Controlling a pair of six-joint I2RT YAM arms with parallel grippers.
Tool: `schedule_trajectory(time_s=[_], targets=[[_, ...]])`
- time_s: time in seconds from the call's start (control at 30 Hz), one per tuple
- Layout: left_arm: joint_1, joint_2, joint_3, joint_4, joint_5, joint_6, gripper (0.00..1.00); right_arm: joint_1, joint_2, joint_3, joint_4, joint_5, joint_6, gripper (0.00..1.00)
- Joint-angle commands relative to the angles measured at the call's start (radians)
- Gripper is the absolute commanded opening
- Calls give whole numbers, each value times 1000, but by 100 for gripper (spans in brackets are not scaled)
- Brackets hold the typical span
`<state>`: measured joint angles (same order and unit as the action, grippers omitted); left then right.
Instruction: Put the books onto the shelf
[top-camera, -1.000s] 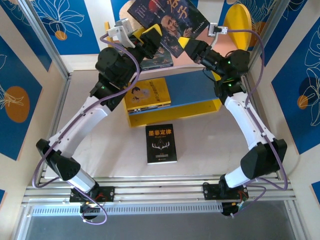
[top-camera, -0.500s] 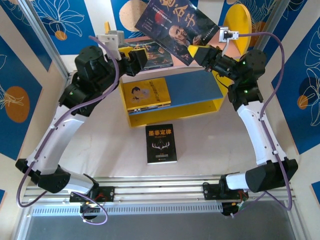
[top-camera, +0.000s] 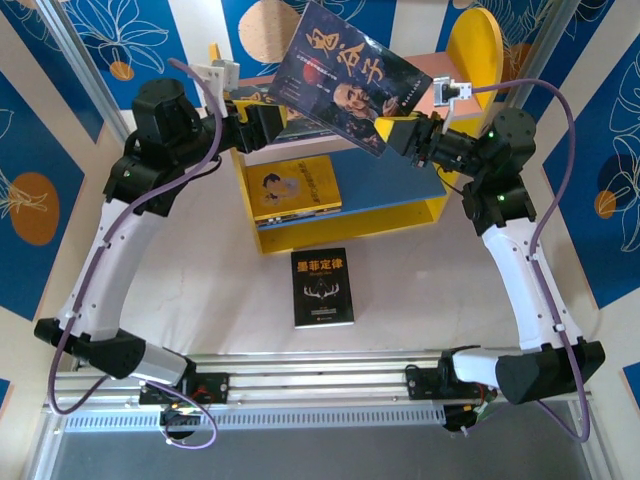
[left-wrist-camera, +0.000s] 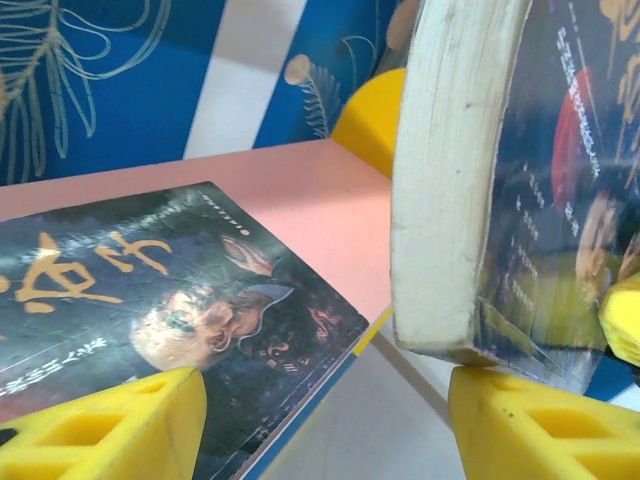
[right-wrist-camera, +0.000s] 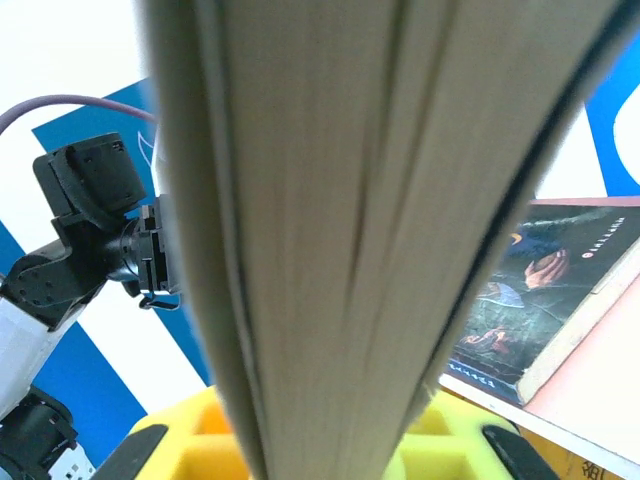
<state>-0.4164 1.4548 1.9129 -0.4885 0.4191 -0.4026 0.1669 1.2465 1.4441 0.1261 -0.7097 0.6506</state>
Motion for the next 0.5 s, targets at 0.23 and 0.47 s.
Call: schedule_trajectory(time_s=[0.23,0.47], targets=[[45,68,63,15,177,-15,67,-6,-22,34,-53,-55,-71,0],[48,36,44,36,211,-8,67,-42,-11,44,-105,22,-41,0]])
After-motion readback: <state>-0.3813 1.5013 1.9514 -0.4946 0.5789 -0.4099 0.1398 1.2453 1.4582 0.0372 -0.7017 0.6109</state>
